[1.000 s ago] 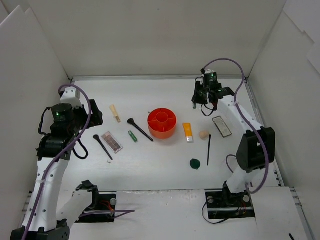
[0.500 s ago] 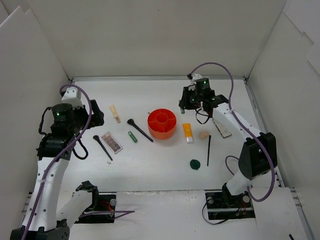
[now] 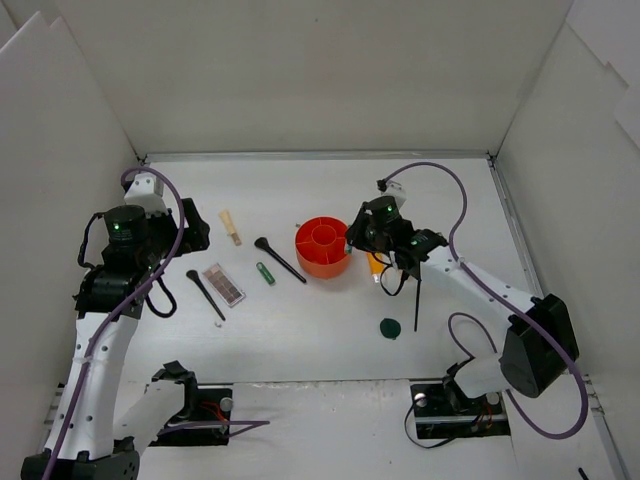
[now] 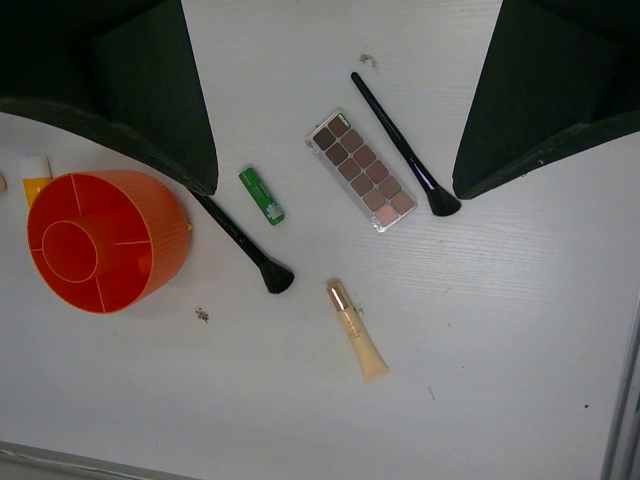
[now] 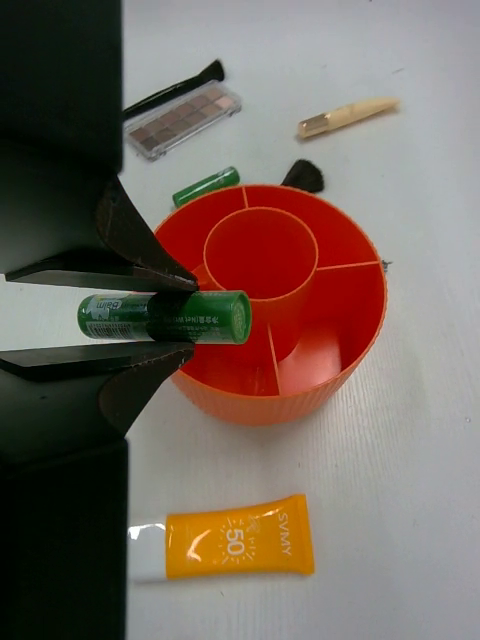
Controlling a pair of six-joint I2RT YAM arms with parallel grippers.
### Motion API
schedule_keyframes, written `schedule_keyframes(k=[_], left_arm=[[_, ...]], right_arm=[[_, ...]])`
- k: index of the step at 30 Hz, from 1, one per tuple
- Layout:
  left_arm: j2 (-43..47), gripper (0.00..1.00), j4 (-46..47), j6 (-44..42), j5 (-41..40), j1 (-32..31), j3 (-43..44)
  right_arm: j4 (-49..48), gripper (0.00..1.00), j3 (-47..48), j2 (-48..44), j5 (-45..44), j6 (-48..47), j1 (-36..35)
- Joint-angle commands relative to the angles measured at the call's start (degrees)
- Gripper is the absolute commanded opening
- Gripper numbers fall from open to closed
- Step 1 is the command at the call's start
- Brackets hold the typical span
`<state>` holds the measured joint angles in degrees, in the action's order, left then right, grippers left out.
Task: Organize the makeup
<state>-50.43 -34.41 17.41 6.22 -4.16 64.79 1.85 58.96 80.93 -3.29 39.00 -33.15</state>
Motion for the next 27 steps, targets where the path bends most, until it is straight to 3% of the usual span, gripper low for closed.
schedule_keyframes(k=[1,7,27], left_arm=[[-0.3,1.00,3.5,0.7,0.8,0.3,0.2],[-0.5,1.00,3.5,0.8,0.9,0.3,0.2],[-0.3,0.99,3.6,0.9,1.4,0.3,0.2]], right_arm=[[-5.0,0.00,-0.8,-2.4,-9.5,9.4,-1.7],[-4.9,0.00,-1.4,-0.9,-14.1,16.9,-3.4],[-5.0,0.03,-0.8,4.1,-16.4,24.2,-6.1]])
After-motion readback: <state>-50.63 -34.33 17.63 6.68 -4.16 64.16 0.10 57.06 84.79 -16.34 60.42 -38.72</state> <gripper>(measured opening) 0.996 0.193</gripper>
